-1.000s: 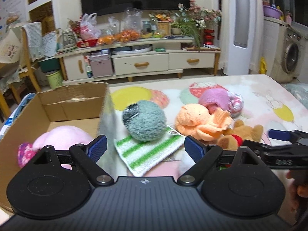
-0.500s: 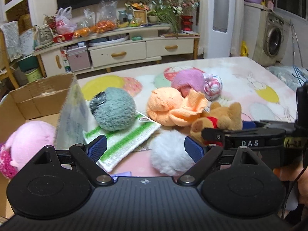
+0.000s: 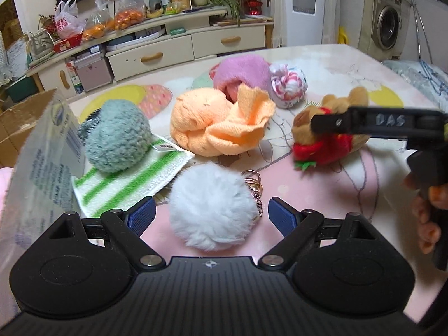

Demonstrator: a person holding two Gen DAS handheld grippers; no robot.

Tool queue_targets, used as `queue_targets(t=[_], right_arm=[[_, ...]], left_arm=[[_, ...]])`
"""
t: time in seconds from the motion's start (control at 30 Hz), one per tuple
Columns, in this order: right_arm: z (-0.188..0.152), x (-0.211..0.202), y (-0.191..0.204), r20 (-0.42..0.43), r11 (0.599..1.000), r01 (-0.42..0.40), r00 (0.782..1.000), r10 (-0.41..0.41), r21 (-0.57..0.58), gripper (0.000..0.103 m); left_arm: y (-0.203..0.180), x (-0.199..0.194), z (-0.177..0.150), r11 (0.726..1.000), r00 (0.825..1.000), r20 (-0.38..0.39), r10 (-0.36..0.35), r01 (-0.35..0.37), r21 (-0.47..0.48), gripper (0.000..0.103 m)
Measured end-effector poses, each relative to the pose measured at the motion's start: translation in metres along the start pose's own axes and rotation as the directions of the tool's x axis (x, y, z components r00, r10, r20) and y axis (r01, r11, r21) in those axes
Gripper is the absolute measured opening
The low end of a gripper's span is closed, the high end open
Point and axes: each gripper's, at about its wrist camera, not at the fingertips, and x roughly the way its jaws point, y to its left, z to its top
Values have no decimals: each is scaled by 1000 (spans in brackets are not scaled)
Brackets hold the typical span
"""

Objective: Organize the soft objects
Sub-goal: 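Grasp the white fluffy pompom with the left tool while the right grasps the brown teddy bear, then carry the pompom and teddy bear into the cardboard box and open both tools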

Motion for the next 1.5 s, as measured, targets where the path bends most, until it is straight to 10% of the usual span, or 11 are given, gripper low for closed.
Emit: queue_targets(t=[0.4,0.73,1.5], right_arm=[[2,5,-1,-29,1000,-20,999,20,14,102],[3,10,4,-22,999,4,1000,-5,-48,96],[6,-25,32,74,991,-34,996,44,-126,90]], left_arm=[[-2,51,-1,996,998,-40,50,-53,-67,103],[6,56,5,991,999,-50,-8,1,-137,57],[34,-11,20,969,990,111,-90,113,-219,54]])
